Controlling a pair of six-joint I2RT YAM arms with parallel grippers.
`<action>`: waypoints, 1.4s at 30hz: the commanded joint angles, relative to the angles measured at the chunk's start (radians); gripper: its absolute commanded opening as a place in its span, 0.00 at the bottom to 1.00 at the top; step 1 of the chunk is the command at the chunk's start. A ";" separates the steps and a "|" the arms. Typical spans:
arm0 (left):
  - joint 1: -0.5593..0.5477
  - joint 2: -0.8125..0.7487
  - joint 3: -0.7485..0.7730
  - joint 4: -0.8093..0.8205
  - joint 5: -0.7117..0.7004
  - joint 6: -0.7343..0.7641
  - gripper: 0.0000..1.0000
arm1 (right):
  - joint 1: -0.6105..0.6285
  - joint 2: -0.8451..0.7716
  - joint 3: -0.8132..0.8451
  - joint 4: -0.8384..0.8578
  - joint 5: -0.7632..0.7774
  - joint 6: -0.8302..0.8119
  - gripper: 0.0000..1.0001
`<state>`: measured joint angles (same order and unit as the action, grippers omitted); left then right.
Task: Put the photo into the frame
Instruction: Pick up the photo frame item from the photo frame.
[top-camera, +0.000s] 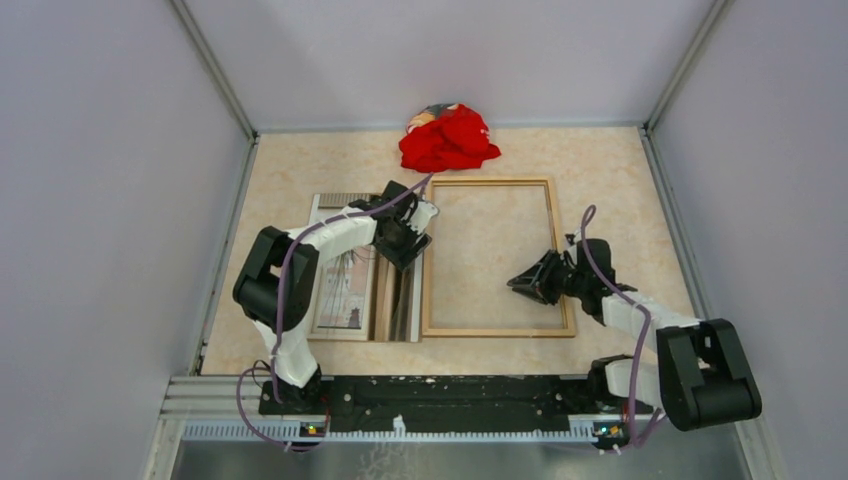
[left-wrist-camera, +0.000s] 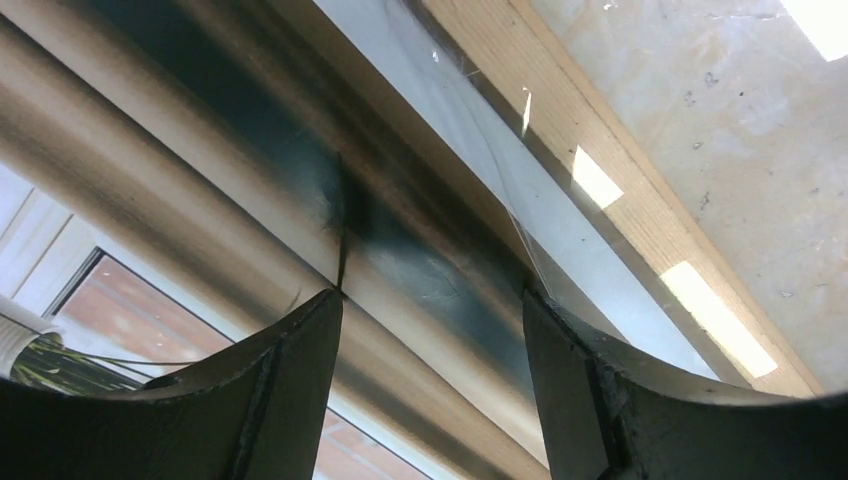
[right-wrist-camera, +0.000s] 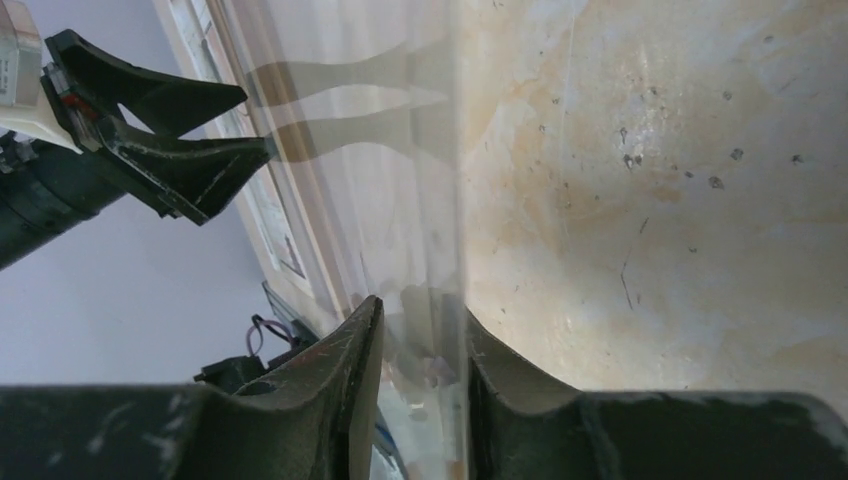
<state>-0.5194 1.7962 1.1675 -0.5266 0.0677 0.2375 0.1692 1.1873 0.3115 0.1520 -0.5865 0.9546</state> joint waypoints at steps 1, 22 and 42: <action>-0.008 0.002 0.007 -0.001 0.046 -0.018 0.73 | 0.016 0.010 0.100 -0.007 -0.023 -0.043 0.23; 0.040 -0.049 0.112 -0.050 0.025 -0.027 0.86 | -0.010 0.204 0.903 -0.735 -0.095 -0.504 0.00; 0.042 -0.051 0.027 0.027 0.174 -0.060 0.67 | -0.009 0.231 0.929 -0.687 -0.213 -0.389 0.00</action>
<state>-0.4793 1.7866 1.2137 -0.5419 0.1734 0.2028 0.1543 1.4559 1.1870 -0.5613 -0.7410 0.5365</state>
